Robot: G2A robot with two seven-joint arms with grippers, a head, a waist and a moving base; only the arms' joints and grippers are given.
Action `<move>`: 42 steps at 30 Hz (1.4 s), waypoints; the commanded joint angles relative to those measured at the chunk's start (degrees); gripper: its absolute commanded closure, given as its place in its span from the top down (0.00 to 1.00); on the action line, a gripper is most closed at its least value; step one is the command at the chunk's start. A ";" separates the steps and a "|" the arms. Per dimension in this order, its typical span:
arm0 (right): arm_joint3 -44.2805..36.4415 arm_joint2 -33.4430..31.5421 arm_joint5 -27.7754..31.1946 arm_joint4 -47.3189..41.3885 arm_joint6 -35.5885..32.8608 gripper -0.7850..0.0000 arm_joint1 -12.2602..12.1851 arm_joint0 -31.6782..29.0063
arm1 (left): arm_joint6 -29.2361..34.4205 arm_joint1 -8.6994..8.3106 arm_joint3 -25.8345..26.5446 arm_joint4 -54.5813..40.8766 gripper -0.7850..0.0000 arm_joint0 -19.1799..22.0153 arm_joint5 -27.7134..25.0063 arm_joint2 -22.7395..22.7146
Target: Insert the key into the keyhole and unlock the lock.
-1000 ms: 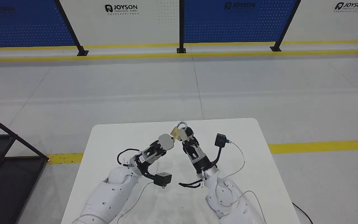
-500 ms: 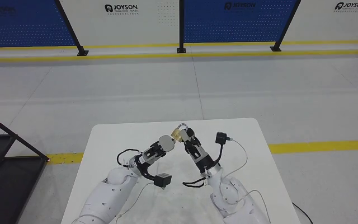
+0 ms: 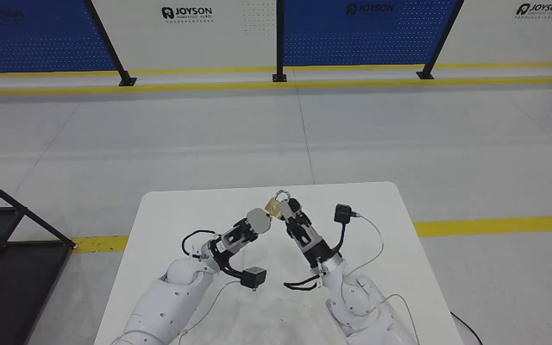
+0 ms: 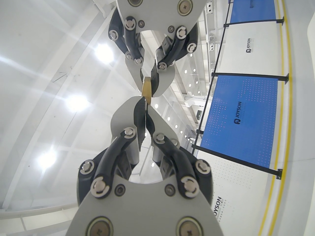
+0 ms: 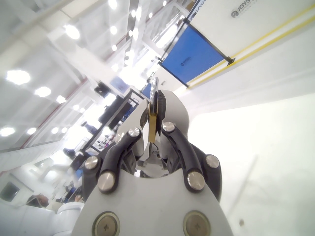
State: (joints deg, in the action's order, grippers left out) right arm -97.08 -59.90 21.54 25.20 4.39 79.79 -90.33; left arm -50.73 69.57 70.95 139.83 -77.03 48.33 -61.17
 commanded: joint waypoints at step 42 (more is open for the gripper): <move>3.87 1.33 16.50 1.27 6.78 0.00 0.05 0.22 | -20.57 -0.59 0.52 -17.32 0.00 1.20 -15.34 0.61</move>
State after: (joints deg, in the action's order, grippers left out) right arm -93.25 -58.56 38.03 26.53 11.11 79.83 -90.11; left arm -71.42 68.97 71.37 122.39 -75.78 32.86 -60.53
